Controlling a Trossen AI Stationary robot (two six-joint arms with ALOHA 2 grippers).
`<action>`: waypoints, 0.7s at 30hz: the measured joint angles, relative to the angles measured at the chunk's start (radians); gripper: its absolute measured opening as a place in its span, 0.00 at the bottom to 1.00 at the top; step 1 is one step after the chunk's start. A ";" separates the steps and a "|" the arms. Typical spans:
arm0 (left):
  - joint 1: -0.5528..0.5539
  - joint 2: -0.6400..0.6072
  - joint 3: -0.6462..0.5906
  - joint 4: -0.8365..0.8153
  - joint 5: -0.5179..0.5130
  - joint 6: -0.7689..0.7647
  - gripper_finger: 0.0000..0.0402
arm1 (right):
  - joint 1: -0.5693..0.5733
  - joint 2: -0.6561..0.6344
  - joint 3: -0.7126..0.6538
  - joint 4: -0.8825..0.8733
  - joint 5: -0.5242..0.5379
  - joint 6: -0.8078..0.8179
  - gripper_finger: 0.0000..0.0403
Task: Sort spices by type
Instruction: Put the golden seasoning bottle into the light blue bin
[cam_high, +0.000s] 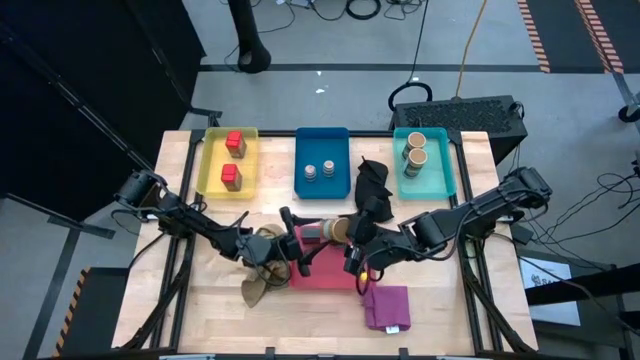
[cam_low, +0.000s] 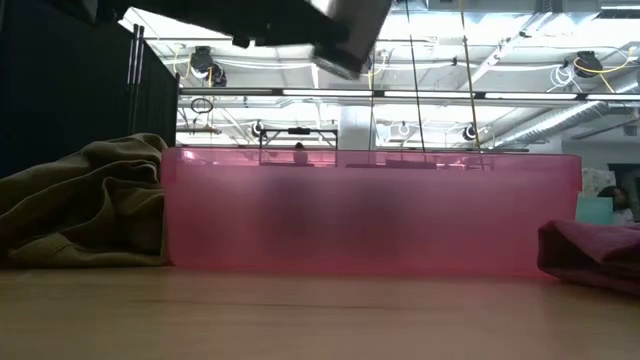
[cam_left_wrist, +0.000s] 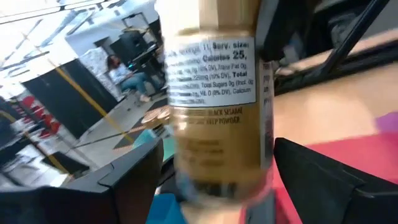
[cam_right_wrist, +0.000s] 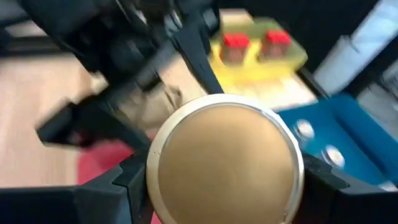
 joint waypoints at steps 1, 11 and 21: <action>0.000 0.000 0.000 -0.012 -0.015 0.004 0.77 | -0.007 -0.002 0.000 -0.033 -0.004 0.016 0.61; -0.008 -0.004 0.000 -0.045 -0.094 0.011 0.77 | -0.181 -0.049 0.000 -0.656 -0.068 0.344 0.61; -0.067 -0.131 0.000 -0.053 -0.217 0.057 0.77 | -0.364 -0.295 -0.015 -0.752 -0.092 0.301 0.61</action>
